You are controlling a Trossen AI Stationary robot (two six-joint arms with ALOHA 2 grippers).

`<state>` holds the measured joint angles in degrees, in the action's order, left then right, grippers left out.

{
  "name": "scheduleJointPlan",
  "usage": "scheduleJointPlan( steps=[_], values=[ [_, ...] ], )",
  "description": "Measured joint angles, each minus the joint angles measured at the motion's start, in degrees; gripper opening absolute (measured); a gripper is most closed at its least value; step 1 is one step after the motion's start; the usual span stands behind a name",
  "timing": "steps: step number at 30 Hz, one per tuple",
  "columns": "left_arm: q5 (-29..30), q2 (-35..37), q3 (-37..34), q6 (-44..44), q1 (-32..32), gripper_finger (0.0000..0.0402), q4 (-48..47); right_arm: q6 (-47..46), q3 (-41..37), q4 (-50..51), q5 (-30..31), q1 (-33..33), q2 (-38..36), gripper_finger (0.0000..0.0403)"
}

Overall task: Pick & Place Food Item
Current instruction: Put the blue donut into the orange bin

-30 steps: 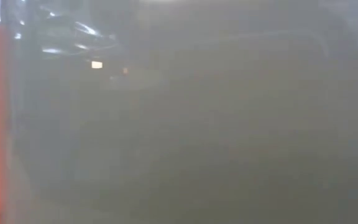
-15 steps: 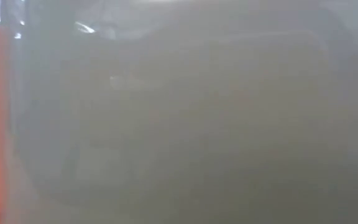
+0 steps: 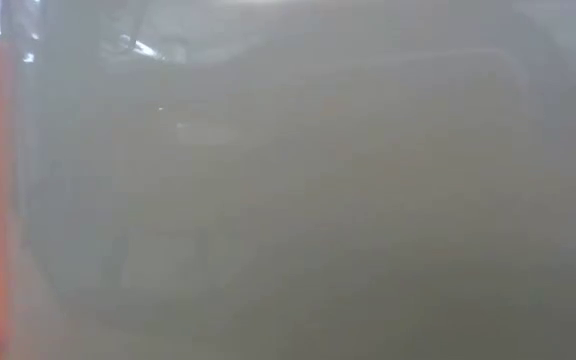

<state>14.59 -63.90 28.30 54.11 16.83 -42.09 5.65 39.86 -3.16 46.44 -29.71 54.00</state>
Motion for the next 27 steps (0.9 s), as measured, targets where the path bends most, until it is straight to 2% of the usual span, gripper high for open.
scheduleJointPlan(
  steps=[8, 14, 17, 27],
  values=[
    [0.13, -5.66, -0.09, -0.15, 1.15, 0.0243, 1.86, -0.04, 0.00, 0.00, 0.00, 0.00, 0.00, 0.0071],
    [-0.15, -6.06, -0.11, -2.94, 2.26, 0.0233, 2.22, -0.04, 0.00, 0.00, 0.00, 0.00, 0.00, 0.0071],
    [-0.38, -4.45, -0.25, -3.32, 2.51, 0.0201, 1.26, -0.04, 0.00, 0.02, 0.00, 0.00, 0.00, 0.0071],
    [0.35, 0.17, -0.40, -4.63, 2.53, 0.0051, -1.67, -0.07, 0.00, 0.02, 0.00, 0.00, 0.00, 0.0071]
  ],
)
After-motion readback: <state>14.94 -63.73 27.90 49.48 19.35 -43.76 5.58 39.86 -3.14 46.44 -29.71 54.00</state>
